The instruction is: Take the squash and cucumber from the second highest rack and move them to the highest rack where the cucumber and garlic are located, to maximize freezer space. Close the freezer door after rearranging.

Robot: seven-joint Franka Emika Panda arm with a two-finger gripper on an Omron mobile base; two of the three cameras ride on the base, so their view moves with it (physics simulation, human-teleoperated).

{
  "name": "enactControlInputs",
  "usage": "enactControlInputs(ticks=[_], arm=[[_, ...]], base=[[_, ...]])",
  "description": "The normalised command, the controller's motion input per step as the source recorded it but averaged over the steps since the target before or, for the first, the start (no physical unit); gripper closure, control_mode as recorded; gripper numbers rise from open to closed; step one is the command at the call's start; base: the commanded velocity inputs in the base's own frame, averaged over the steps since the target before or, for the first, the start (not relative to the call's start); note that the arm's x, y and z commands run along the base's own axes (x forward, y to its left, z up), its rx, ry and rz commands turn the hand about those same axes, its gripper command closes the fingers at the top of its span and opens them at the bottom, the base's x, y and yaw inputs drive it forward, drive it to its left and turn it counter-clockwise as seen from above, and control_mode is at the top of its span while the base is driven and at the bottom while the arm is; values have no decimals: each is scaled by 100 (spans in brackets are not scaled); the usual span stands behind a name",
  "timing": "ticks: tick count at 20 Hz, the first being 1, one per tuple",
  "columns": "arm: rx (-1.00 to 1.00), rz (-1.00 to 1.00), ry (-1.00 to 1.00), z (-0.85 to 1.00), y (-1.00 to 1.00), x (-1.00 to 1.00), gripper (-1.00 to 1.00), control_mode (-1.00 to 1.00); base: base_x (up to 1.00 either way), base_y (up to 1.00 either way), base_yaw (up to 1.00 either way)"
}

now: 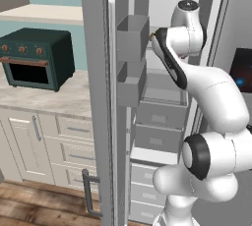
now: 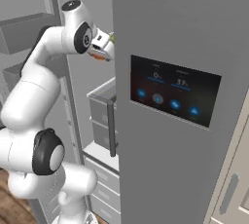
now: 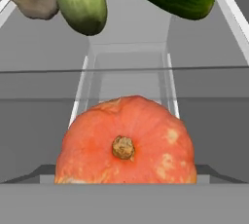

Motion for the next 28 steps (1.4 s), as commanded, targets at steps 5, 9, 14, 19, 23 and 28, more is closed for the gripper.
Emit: enactControlInputs(ticks=[5,9,14,19,23,28], arm=[[0,-5,-9,3,-4,56,100,-100],[0,-5,-5,2,-4,60,100,-100],[0,0,-3,0,-19,58,100,-100],[0,0,0,0,-21,61,100,-100],[0,0,0,0,-18,74,100,-100],[0,0,0,-1,-8,68,100,-100]], base=[[0,0,0],[0,0,0],[0,0,0],[0,0,0],[0,0,0],[0,0,0]])
